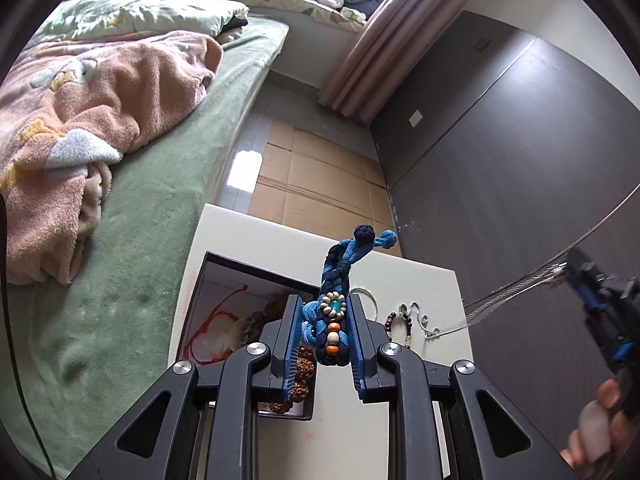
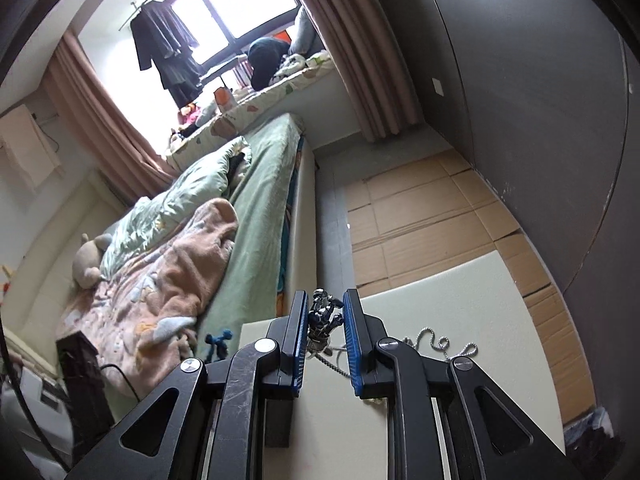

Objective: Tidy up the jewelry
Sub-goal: 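Open the left gripper to drop the keychain into the box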

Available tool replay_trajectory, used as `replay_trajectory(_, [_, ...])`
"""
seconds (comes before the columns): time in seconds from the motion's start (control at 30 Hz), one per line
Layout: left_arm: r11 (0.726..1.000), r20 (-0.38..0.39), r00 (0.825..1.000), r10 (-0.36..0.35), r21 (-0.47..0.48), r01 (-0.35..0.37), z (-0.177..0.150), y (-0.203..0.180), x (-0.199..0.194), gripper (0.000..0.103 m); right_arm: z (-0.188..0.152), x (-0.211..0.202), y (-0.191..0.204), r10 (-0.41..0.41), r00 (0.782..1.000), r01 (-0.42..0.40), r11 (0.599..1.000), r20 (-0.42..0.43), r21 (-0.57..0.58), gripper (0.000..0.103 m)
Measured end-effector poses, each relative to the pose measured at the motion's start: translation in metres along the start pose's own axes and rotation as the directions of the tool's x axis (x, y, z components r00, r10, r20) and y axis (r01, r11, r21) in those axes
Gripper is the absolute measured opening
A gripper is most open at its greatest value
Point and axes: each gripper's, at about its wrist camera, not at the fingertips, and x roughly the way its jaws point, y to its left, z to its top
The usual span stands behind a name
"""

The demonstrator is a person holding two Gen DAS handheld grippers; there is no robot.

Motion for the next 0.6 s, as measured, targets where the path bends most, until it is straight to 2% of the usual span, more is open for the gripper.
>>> replay_trajectory(0.23, [1.000,-0.021,1.000,-0.002,-0.031,0.001,0.000,0.010,-0.002,0.024,0.023,-0.044,0.031,0.027,0.994,-0.022,0.999,0.106,-0.042,0.019])
replay_trajectory(0.33, [0.997,-0.061,0.997,-0.039,-0.071,0.034,-0.002,0.018,0.002,0.044,0.031,-0.061,0.045,0.046,0.988,-0.037,0.997,0.150,-0.063,0.019])
replay_trajectory(0.4, [0.995,-0.065,0.997,-0.029,-0.101,0.022,-0.004,0.025,0.002,0.066,0.038,-0.071,0.055,0.064,0.983,-0.051,0.996,0.175,-0.075,0.019])
replay_trajectory(0.47, [0.993,-0.042,0.999,-0.011,-0.117,0.006,-0.004,0.030,-0.004,0.072,0.044,-0.080,0.067,0.075,0.977,-0.056,0.994,0.199,-0.096,0.019])
replay_trajectory(0.6, [0.991,0.000,1.000,0.006,-0.134,-0.006,-0.005,0.037,-0.015,0.072,0.055,-0.095,0.097,0.107,0.969,-0.073,0.985,0.224,-0.154,0.019])
